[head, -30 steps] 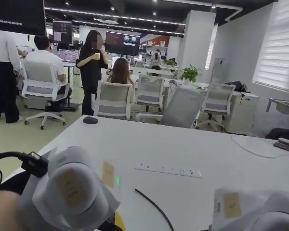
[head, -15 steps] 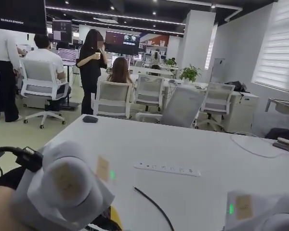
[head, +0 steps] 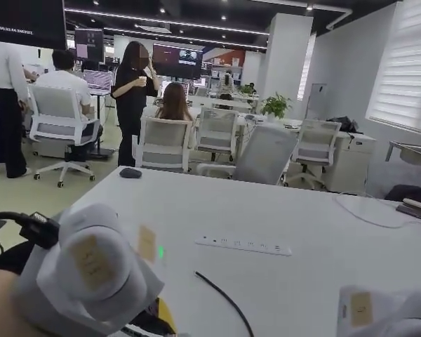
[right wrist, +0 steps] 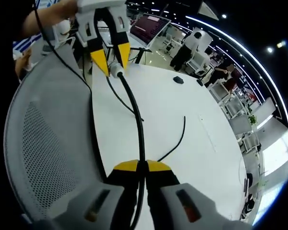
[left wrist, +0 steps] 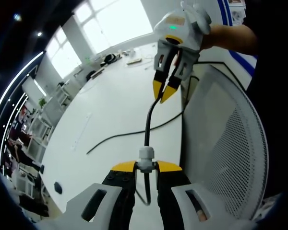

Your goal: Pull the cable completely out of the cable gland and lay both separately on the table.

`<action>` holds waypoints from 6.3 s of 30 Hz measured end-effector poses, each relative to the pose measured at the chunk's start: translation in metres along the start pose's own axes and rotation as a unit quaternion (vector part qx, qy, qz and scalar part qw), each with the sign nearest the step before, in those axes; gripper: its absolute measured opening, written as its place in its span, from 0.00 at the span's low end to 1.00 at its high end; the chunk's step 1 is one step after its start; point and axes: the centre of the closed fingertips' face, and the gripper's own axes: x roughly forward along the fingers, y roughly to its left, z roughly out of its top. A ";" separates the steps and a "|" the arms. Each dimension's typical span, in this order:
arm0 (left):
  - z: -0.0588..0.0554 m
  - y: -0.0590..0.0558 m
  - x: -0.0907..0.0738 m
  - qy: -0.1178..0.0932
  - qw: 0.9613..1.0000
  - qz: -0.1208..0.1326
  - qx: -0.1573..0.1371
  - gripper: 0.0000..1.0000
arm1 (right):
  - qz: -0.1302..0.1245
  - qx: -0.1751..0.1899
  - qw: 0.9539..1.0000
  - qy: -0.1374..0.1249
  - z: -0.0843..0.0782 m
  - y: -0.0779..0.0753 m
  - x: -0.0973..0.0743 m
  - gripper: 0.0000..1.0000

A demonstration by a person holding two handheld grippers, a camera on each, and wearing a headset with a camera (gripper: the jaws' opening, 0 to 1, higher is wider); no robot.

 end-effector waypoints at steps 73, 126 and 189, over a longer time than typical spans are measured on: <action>-0.011 0.012 -0.007 0.002 1.000 0.023 -0.012 0.16 | 0.098 0.054 0.986 -0.121 0.058 0.013 -0.030 0.24; -0.022 0.016 -0.020 0.027 0.996 0.070 -0.044 0.16 | -0.029 0.139 0.985 0.095 -0.157 -0.128 0.118 0.03; 0.020 0.003 -0.012 -0.013 0.995 0.095 0.020 0.16 | 0.025 -0.045 0.990 -0.133 0.110 0.030 0.012 0.03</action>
